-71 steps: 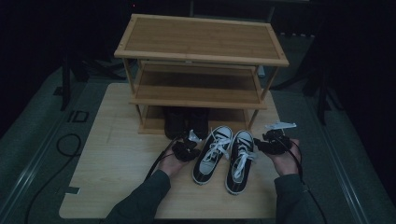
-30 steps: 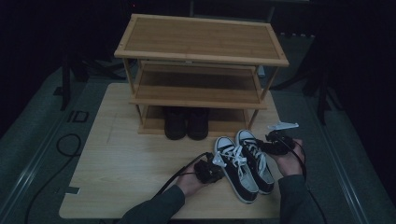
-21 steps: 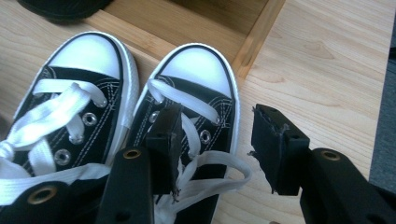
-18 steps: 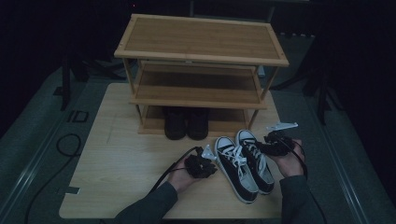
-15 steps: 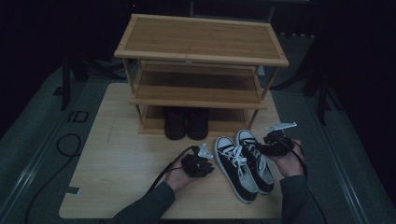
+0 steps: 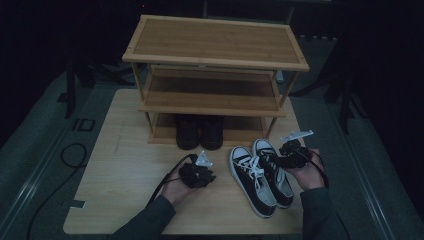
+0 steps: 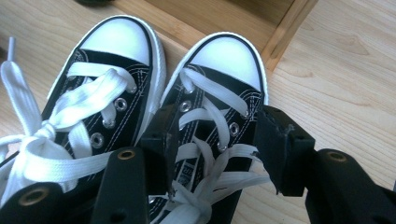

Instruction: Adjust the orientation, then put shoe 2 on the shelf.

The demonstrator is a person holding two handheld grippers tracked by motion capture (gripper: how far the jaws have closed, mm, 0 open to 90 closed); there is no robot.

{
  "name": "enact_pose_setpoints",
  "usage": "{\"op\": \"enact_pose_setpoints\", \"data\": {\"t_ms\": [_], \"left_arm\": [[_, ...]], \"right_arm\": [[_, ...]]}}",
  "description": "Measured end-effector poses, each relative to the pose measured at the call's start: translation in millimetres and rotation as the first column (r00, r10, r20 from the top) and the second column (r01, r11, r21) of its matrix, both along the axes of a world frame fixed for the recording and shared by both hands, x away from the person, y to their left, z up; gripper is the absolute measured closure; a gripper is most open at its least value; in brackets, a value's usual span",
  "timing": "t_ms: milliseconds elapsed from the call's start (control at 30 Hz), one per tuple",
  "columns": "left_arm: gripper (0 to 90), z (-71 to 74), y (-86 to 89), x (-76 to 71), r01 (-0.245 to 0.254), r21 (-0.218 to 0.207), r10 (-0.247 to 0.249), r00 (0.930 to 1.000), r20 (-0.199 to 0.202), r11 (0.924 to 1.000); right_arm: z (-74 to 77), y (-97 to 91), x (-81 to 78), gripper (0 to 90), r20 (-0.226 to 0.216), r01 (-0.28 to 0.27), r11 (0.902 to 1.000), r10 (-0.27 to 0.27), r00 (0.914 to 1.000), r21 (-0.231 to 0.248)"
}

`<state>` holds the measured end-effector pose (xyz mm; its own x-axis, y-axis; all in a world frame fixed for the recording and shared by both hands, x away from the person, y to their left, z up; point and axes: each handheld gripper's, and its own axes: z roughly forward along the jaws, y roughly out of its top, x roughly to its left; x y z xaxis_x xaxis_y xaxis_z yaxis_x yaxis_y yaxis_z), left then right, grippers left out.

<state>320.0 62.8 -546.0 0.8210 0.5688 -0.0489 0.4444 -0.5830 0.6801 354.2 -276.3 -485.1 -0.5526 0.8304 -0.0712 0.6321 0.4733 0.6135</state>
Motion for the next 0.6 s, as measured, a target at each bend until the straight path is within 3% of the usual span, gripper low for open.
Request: {"op": "enact_pose_setpoints", "data": {"t_ms": [167, 233, 467, 600], "left_arm": [[75.2, 1.4, 16.2, 1.4, -0.018, 0.010, 0.018, 0.9998, 0.002, 0.9998], [75.2, 0.0, 29.6, 2.7, -0.054, 0.024, 0.054, 0.9985, 0.009, 0.9983], [74.8, -2.2, 58.3, 5.5, -0.133, 0.034, 0.132, 0.9908, 0.031, 0.9905], [74.5, -4.7, 73.4, 4.8, -0.163, 0.043, 0.161, 0.9862, 0.038, 0.9857]], "right_arm": [[3.4, 0.2, -4.4, 47.7, -0.001, -0.014, 0.9999, 0.014, 0.9999, 0.002], [7.0, 1.8, -9.4, 47.7, -0.001, -0.037, 0.9993, 0.037, 0.9993, 0.007], [13.8, 5.7, -15.2, 48.1, -0.005, -0.066, 0.9978, 0.066, 0.9978, 0.004], [14.5, 7.5, -17.2, 53.9, -0.013, -0.084, 0.9964, 0.084, 0.9964, -0.011]]}}
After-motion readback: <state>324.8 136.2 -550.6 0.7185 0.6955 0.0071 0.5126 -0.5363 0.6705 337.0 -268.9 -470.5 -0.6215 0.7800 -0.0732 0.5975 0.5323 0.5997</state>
